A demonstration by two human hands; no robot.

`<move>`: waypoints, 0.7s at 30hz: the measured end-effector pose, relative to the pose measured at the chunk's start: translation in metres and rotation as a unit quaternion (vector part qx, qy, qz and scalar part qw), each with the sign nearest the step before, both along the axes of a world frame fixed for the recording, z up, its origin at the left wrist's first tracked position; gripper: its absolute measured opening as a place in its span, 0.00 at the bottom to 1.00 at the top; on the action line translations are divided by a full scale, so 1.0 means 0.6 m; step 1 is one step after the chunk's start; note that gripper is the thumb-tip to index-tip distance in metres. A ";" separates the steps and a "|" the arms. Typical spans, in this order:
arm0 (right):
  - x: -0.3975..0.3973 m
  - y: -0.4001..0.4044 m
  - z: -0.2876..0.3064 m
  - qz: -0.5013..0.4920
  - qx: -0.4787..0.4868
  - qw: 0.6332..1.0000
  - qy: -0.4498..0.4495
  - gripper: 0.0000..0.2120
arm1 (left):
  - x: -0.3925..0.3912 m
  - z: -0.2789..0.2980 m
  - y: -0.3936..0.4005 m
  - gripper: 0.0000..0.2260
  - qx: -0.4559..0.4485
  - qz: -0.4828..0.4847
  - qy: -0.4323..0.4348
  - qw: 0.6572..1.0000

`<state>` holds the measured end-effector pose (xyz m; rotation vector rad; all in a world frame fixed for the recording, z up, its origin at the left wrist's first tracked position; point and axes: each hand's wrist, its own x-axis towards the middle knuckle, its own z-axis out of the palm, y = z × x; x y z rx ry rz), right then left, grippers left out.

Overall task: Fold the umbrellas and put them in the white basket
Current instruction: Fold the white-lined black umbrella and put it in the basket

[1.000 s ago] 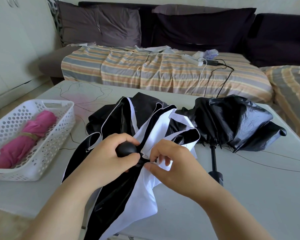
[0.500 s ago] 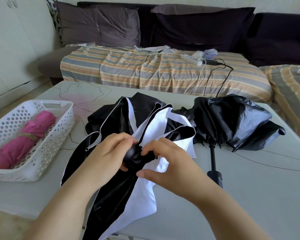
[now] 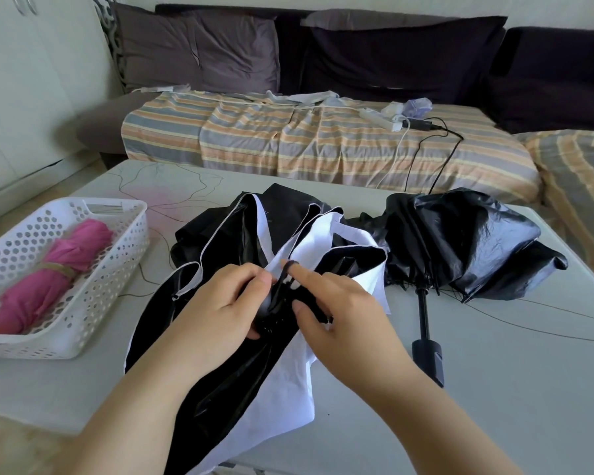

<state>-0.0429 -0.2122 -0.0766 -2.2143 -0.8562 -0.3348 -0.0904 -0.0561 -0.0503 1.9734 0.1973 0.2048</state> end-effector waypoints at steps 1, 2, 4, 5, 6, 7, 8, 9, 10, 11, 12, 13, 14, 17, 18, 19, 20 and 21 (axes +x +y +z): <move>-0.002 0.000 0.000 0.016 0.001 1.000 -0.005 0.22 | 0.001 0.000 -0.001 0.10 0.000 0.002 -0.003 1.000; -0.003 -0.001 0.000 0.035 0.007 0.999 -0.005 0.23 | 0.001 -0.001 -0.001 0.10 -0.008 0.001 -0.004 1.000; -0.001 -0.002 -0.001 0.059 0.017 0.998 -0.011 0.24 | 0.000 0.001 -0.001 0.09 -0.037 -0.014 0.002 0.999; 0.000 -0.002 0.000 0.064 0.019 0.998 -0.016 0.24 | -0.003 0.003 -0.002 0.08 -0.040 -0.026 0.008 0.999; 0.001 -0.002 0.000 0.069 0.019 0.997 -0.018 0.24 | -0.004 0.003 -0.003 0.06 -0.012 -0.035 0.011 0.999; 0.001 -0.002 0.002 0.076 0.019 0.997 -0.017 0.24 | -0.006 0.004 -0.005 0.04 0.042 -0.037 0.009 0.998; 0.001 -0.002 0.002 0.087 0.020 0.996 -0.015 0.24 | -0.007 0.006 -0.008 0.04 0.095 -0.031 0.002 0.995; 0.000 -0.003 0.003 0.102 0.025 0.994 -0.006 0.25 | -0.007 0.007 -0.011 0.05 0.129 -0.019 -0.010 0.991; -0.001 -0.005 0.005 0.121 0.037 0.992 0.016 0.25 | -0.006 0.006 -0.012 0.05 0.141 -0.007 -0.022 0.990; -0.002 -0.007 0.006 0.140 0.055 0.987 0.051 0.25 | -0.004 0.003 -0.012 0.05 0.142 0.003 -0.031 0.989; -0.002 -0.009 0.007 0.157 0.078 0.980 0.091 0.26 | -0.001 0.001 -0.012 0.04 0.136 0.010 -0.036 0.990; -0.002 -0.011 0.008 0.162 0.104 0.973 0.131 0.24 | 0.001 -0.001 -0.011 0.04 0.122 0.021 -0.036 0.992; -0.002 -0.013 0.009 0.153 0.130 0.965 0.168 0.21 | 0.003 -0.003 -0.009 0.02 0.103 0.032 -0.032 0.994; 0.002 -0.015 0.010 0.095 0.151 0.958 0.224 0.13 | 0.006 -0.007 -0.007 0.14 0.087 0.054 -0.028 0.994; 0.003 -0.013 0.009 0.086 0.140 0.962 0.216 0.13 | 0.006 -0.007 -0.007 0.16 0.085 0.053 -0.026 0.995; 0.003 -0.009 0.008 0.084 0.130 0.967 0.201 0.12 | 0.005 -0.007 -0.007 0.16 0.084 0.051 -0.028 0.995; 0.001 -0.004 0.006 0.082 0.127 0.971 0.186 0.11 | 0.005 -0.006 -0.008 0.15 0.078 0.049 -0.032 0.995; 0.000 0.001 0.003 0.078 0.131 0.972 0.176 0.08 | 0.005 -0.004 -0.010 0.14 0.069 0.045 -0.032 0.996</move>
